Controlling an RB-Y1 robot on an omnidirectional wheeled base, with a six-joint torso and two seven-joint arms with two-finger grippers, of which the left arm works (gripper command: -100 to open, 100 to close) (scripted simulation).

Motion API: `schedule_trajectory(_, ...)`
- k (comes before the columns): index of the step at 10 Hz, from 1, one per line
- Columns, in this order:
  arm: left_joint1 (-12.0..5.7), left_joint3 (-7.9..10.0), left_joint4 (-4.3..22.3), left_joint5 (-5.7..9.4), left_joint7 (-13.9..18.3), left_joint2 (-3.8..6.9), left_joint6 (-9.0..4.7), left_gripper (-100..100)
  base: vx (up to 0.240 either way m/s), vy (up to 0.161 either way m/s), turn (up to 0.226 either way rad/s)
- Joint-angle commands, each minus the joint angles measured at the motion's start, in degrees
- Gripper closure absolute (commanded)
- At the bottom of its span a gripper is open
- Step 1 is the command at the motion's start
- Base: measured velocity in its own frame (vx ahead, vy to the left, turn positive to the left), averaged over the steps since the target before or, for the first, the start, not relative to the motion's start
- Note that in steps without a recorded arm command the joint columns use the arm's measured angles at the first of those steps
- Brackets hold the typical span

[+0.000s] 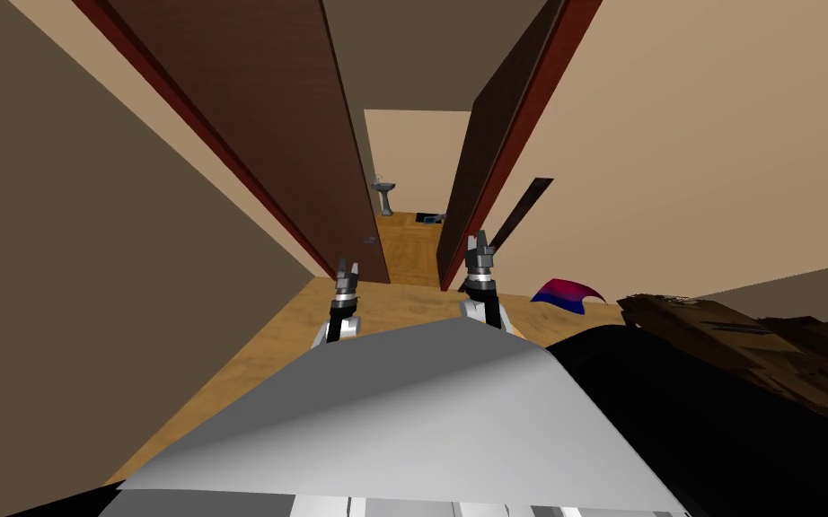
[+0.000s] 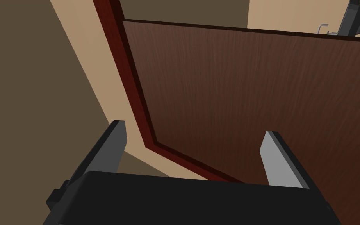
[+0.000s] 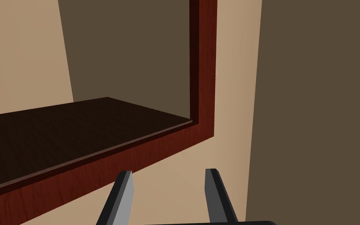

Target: Push the door open

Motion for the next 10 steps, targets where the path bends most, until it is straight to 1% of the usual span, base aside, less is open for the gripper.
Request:
schedule_trajectory(1, -1.19, -0.17, 2.86, 0.13, 0.41, 0.39, -0.38, -100, 0.12, 0.04, 0.006)
schedule_trajectory(10, -6.67, -1.97, 17.84, 0.36, 2.0, 1.45, -2.46, -100, 0.096, 0.05, 0.002)
